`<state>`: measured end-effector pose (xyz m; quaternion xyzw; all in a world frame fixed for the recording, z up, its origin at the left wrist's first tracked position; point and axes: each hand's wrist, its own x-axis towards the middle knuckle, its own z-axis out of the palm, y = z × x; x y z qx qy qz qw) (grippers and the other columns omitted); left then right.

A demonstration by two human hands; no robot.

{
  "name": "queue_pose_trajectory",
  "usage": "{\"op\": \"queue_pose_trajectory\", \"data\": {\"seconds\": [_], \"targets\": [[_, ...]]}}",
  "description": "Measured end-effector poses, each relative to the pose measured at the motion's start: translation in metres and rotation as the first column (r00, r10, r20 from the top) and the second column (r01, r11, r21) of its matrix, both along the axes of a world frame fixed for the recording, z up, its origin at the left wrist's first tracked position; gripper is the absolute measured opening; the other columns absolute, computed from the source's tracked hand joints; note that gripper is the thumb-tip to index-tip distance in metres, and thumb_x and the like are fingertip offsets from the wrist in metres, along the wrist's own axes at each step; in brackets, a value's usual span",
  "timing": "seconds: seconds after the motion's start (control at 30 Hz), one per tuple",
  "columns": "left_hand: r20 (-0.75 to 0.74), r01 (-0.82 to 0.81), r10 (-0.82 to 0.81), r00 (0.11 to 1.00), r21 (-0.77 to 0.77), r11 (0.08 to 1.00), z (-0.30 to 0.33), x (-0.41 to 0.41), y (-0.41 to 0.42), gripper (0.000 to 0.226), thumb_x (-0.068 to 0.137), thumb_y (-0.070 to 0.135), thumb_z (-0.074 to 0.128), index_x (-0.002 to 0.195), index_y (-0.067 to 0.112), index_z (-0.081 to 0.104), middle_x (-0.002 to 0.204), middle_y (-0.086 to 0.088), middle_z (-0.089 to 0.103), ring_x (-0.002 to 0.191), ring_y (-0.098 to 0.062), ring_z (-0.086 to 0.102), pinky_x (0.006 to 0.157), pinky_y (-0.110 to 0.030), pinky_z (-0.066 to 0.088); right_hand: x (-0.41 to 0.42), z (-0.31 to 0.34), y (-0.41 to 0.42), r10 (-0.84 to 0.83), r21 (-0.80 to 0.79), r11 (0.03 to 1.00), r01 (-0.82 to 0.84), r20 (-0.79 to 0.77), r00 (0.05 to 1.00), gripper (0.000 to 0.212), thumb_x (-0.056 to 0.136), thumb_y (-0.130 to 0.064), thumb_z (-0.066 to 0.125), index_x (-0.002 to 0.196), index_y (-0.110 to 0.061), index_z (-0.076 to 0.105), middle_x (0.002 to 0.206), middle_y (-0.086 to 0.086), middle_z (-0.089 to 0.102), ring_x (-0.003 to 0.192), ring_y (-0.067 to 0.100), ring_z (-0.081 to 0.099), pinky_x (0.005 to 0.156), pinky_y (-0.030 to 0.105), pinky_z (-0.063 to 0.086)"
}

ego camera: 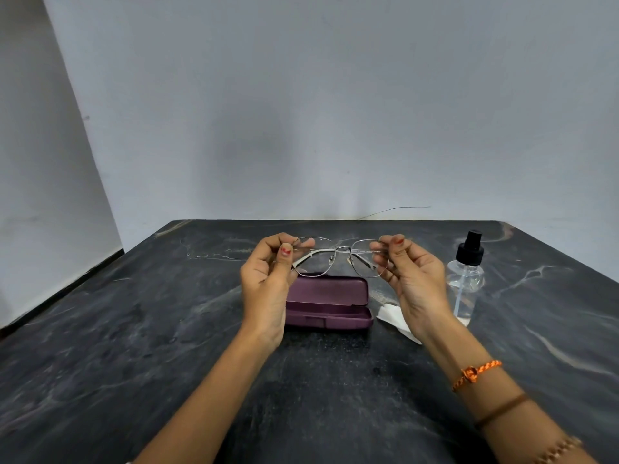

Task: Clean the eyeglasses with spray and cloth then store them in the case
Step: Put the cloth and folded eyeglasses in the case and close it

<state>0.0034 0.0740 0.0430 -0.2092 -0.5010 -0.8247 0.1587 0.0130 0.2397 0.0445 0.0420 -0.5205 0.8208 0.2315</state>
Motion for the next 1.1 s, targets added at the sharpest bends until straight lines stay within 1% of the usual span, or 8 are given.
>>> {"op": "queue_pose_trajectory", "data": {"seconds": [0.33,0.57,0.7,0.83,0.93,0.97,1.03,1.1], "targets": [[0.143,0.065,-0.097,0.985,0.214,0.975,-0.003,-0.011,-0.006,0.021,0.088,0.005,0.045,0.075,0.015,0.058,0.065,0.013,0.068,0.078,-0.011,0.07,0.068,-0.017,0.056,-0.001,-0.011,-0.014,-0.027,0.094,0.995,0.026,0.016,1.0,0.011,0.08,-0.023,0.057,0.081,-0.016,0.065,0.064,-0.011,0.073,0.063,-0.004,0.065,0.055,0.01,0.05],[0.166,0.105,-0.149,0.975,0.248,0.963,-0.002,-0.018,-0.023,0.016,0.086,0.004,0.046,0.078,0.011,0.058,0.06,0.009,0.069,0.071,-0.015,0.071,0.063,-0.022,0.058,0.009,-0.007,-0.032,-0.01,0.108,0.994,0.007,0.027,1.0,0.015,0.087,-0.012,0.053,0.079,-0.011,0.065,0.077,0.004,0.069,0.064,0.003,0.067,0.053,0.016,0.055],[0.187,0.217,-0.267,0.946,0.251,0.943,0.0,-0.022,-0.055,0.012,0.069,0.012,0.053,0.072,0.014,0.064,0.06,0.007,0.07,0.07,-0.016,0.071,0.062,-0.024,0.059,0.017,-0.005,-0.051,0.021,0.131,0.991,-0.028,0.056,0.998,0.014,0.088,-0.008,0.052,0.081,-0.009,0.065,0.078,0.006,0.068,0.066,0.007,0.067,0.058,0.018,0.057],[0.243,0.206,-0.251,0.937,0.194,0.959,-0.007,-0.021,-0.103,0.005,0.054,0.016,0.072,0.059,0.013,0.072,0.061,0.004,0.072,0.068,-0.015,0.071,0.056,-0.024,0.058,0.024,-0.012,-0.084,0.107,0.177,0.976,-0.124,0.105,0.989,0.013,0.088,-0.004,0.052,0.085,-0.006,0.064,0.07,0.001,0.068,0.063,0.005,0.065,0.06,0.018,0.057],[0.25,0.189,-0.199,0.948,0.062,0.98,-0.014,-0.02,-0.135,0.045,0.022,0.029,0.091,0.06,0.012,0.073,0.062,0.002,0.073,0.066,-0.013,0.071,0.052,-0.02,0.056,0.028,-0.022,-0.107,0.163,0.151,0.971,-0.184,0.141,0.976,0.01,0.087,-0.004,0.054,0.087,-0.005,0.064,0.07,0.001,0.068,0.058,0.001,0.065,0.055,0.017,0.056],[0.268,0.167,-0.164,0.949,0.011,0.986,-0.016,-0.018,-0.146,0.045,0.023,0.031,0.092,0.06,0.012,0.073,0.062,0.002,0.073,0.066,-0.012,0.071,0.052,-0.019,0.056,0.029,-0.025,-0.115,0.181,0.145,0.968,-0.204,0.157,0.971,0.01,0.087,-0.004,0.054,0.085,-0.006,0.064,0.072,0.002,0.068,0.058,0.001,0.065,0.054,0.017,0.055],[0.289,0.14,-0.128,0.949,-0.02,0.99,-0.021,-0.02,-0.163,0.011,0.055,0.019,0.082,0.061,0.013,0.074,0.062,0.001,0.073,0.064,-0.011,0.071,0.054,-0.017,0.056,0.029,-0.029,-0.128,0.194,0.156,0.962,-0.225,0.19,0.962,0.01,0.086,-0.004,0.056,0.082,-0.01,0.064,0.072,0.003,0.069,0.059,0.001,0.066,0.052,0.017,0.054],[0.328,0.065,-0.042,0.944,-0.059,0.996,-0.024,-0.022,-0.173,0.032,0.082,0.001,0.053,0.061,0.014,0.074,0.062,0.001,0.074,0.063,-0.01,0.07,0.054,-0.017,0.056,0.028,-0.032,-0.138,0.182,0.189,0.956,-0.224,0.216,0.959,0.01,0.086,-0.004,0.057,0.083,-0.012,0.064,0.073,0.002,0.07,0.061,0.001,0.067,0.052,0.016,0.053]]}}
